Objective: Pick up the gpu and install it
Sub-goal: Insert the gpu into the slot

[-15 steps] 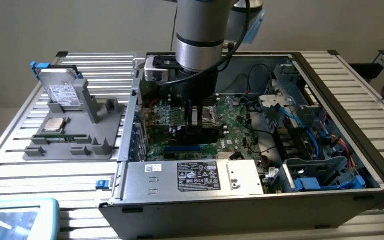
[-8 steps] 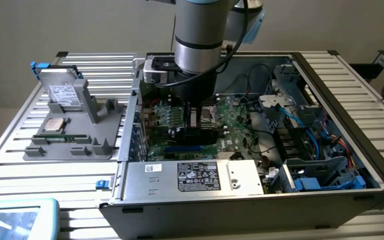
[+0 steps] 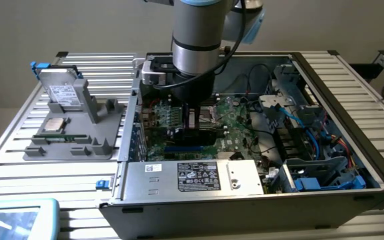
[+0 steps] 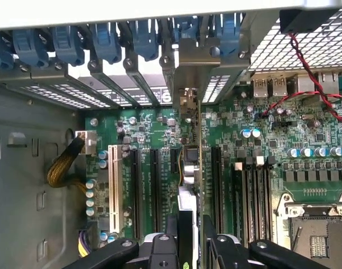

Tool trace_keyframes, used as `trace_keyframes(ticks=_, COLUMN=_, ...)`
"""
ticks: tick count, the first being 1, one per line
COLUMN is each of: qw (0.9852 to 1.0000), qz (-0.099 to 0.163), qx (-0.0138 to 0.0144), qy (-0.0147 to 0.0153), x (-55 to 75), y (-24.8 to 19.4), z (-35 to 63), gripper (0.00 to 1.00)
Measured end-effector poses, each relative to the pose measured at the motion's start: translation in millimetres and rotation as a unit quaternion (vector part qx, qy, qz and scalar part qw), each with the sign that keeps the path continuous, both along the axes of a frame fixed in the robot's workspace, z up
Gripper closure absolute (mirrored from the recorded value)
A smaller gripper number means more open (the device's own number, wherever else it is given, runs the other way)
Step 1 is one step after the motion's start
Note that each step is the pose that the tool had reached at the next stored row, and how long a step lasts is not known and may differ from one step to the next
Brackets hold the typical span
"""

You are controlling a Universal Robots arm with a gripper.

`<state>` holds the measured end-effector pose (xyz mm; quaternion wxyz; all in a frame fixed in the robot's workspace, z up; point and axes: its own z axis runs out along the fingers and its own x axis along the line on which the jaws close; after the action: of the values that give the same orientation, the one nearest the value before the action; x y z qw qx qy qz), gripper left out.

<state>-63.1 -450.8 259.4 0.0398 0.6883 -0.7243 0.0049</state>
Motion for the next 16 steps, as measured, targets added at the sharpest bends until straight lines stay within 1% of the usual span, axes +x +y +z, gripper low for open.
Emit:
trace_keyframes(ticks=7, qw=1.0000, qz=0.000, qx=0.0007, qy=0.0000, x=-1.2, y=0.1, z=-2.5, gripper=0.73)
trace_keyframes(ticks=13, qw=1.0000, qz=0.000, qx=0.0020, qy=-0.0001, x=-1.9, y=1.0, z=-4.1, gripper=0.73)
trace_keyframes(ticks=16, qw=1.0000, qz=0.000, qx=0.0035, qy=0.0000, x=-2.8, y=1.0, z=-4.6, gripper=0.73)
